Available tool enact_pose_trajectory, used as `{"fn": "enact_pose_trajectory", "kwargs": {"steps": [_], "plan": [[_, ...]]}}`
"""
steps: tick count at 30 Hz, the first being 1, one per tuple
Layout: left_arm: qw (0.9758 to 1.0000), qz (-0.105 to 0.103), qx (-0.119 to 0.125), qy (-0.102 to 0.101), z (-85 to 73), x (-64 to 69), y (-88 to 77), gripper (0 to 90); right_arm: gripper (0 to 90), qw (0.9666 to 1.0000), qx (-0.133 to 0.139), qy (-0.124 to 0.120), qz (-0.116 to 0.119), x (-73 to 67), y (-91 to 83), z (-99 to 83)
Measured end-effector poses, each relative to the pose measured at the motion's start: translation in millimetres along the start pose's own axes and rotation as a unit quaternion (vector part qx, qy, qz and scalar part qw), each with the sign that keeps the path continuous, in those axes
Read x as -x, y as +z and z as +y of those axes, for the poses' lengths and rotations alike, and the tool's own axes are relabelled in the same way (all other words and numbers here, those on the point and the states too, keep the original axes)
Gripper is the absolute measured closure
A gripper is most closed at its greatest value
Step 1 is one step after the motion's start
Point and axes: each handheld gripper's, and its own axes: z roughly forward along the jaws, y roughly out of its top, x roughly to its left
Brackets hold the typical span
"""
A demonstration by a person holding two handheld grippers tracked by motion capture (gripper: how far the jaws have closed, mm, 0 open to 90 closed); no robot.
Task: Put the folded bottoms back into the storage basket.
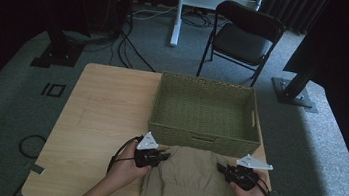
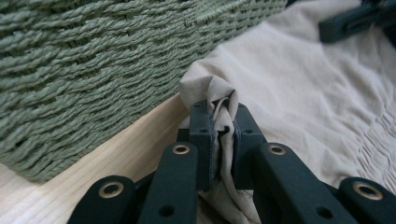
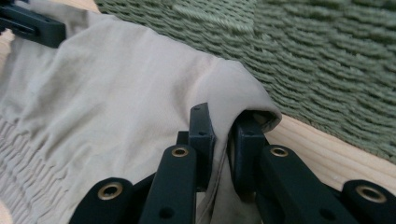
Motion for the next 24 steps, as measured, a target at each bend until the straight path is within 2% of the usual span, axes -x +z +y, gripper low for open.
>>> {"fn": "enact_pose_trajectory", "kwargs": {"steps": [4,14,19,24], "plan": [[1.0,-0.001,-0.001,0.009,8.4,0.3,-4.3,83.4,81.0,0.9999,0.011,-0.003,0.002,-2.0,-6.1,6.9],[0.9988,0.007,0.039,0.027,39.8,-4.4,-25.3,83.5,81.1,0.9987,0.049,-0.014,0.009,-4.6,-23.5,32.5],[0.9983,0.01,0.05,0.029,54.5,-5.6,-33.5,83.5,81.1,0.9977,0.065,-0.021,0.006,-5.5,-30.7,45.9],[0.9974,0.008,0.057,0.043,71.1,-4.8,-41.0,83.5,81.1,0.9966,0.078,-0.027,0.006,-5.4,-39.3,58.0]]}}
